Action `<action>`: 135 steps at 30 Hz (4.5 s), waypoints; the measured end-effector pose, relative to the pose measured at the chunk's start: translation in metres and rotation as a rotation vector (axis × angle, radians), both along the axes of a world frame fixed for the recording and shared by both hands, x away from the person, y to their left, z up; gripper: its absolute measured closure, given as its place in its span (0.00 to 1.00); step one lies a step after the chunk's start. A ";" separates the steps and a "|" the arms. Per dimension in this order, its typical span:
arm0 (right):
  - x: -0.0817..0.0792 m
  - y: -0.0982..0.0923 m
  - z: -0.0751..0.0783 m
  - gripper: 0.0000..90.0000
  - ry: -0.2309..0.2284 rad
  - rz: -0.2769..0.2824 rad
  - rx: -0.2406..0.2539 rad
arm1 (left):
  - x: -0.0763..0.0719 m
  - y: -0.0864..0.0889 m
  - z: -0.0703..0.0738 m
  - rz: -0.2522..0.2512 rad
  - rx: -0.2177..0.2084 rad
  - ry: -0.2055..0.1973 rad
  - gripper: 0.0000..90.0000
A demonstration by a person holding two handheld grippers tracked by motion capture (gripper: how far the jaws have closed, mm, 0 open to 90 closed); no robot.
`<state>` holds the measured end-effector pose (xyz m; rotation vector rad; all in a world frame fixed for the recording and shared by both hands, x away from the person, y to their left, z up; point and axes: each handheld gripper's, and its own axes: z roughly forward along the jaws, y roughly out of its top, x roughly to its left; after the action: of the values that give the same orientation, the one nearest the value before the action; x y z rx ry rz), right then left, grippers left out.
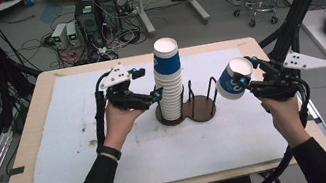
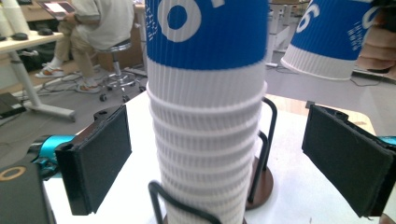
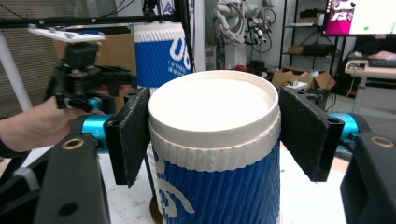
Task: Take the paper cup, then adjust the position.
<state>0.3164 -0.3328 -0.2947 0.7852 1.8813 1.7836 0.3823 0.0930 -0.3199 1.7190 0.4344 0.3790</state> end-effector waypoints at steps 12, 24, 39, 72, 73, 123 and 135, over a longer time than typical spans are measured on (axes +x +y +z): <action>-0.004 -0.007 -0.029 0.33 0.047 -0.026 0.000 | -0.043 0.046 -0.020 0.052 -0.029 0.003 0.09; -0.004 -0.017 -0.035 0.33 0.056 -0.076 0.013 | -0.068 0.082 -0.054 0.108 -0.073 0.070 0.09; -0.006 -0.023 -0.036 0.33 0.068 -0.076 0.009 | -0.068 0.077 -0.056 0.095 -0.043 0.035 0.09; -0.010 -0.024 -0.029 0.33 0.052 0.014 0.004 | -0.057 0.032 -0.062 -0.008 0.013 0.087 0.09; -0.010 -0.023 -0.028 0.33 0.049 0.022 0.002 | -0.058 0.031 -0.061 -0.016 0.013 0.095 0.10; -0.022 0.069 -0.037 0.33 0.174 0.399 -0.039 | -0.068 -0.096 -0.055 -0.365 -0.028 0.122 0.11; -0.020 0.080 -0.042 0.33 0.184 0.417 -0.049 | -0.067 -0.095 -0.060 -0.369 -0.033 0.127 0.14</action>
<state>0.2964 -0.2528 -0.3363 0.5861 2.3380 1.9475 0.3155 -0.0024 -0.3801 1.7527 0.2053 -0.0046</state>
